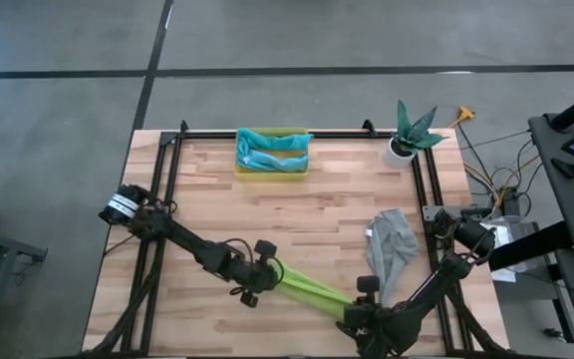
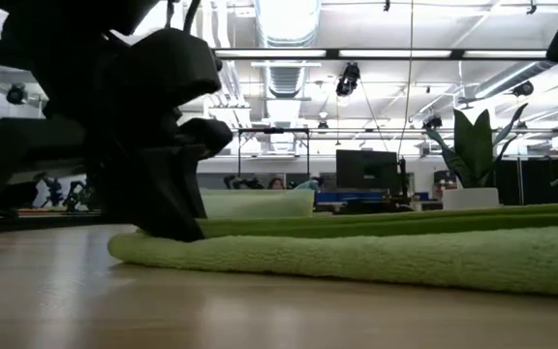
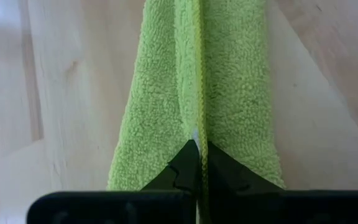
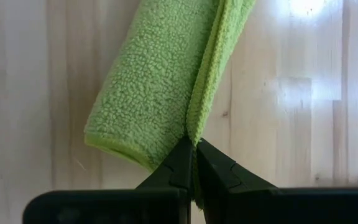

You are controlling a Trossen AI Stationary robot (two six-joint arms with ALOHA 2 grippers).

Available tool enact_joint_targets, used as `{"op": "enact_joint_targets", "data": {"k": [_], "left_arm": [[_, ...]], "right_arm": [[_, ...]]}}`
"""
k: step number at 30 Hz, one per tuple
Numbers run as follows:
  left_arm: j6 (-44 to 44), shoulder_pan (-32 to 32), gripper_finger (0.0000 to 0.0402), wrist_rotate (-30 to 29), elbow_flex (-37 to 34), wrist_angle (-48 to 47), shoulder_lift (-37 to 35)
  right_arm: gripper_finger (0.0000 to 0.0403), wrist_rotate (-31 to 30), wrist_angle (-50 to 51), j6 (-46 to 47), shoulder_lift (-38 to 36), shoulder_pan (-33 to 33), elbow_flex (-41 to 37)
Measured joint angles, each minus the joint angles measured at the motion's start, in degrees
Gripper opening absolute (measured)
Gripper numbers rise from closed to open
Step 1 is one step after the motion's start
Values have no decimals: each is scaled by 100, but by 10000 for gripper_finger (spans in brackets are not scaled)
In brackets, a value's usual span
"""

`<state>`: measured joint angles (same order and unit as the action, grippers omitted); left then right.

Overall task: Roll microfiber towels into tight, uniform cylinder then place into a basket
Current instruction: Roll the green towel

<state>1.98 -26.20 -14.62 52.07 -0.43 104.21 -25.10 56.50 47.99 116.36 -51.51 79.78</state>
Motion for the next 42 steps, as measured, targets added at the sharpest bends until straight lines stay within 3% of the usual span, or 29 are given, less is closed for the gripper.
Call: {"op": "enact_joint_targets", "data": {"k": [10, 17, 28, 42], "left_arm": [[-2, -44, 1, -73, 31, 302, 181], [-2, -85, 1, -92, -13, 298, 183], [37, -207, 1, -255, -42, 87, -121], [-9, -254, 2, -390, -111, 533, 307]], "right_arm": [[9, 4, -135, 107, 4, -42, -219], [9, -113, -204, -385, 7, -244, -225], [9, -411, -146, -502, 4, -334, 58], [9, -299, -756, -910, 4, -404, -164]]}}
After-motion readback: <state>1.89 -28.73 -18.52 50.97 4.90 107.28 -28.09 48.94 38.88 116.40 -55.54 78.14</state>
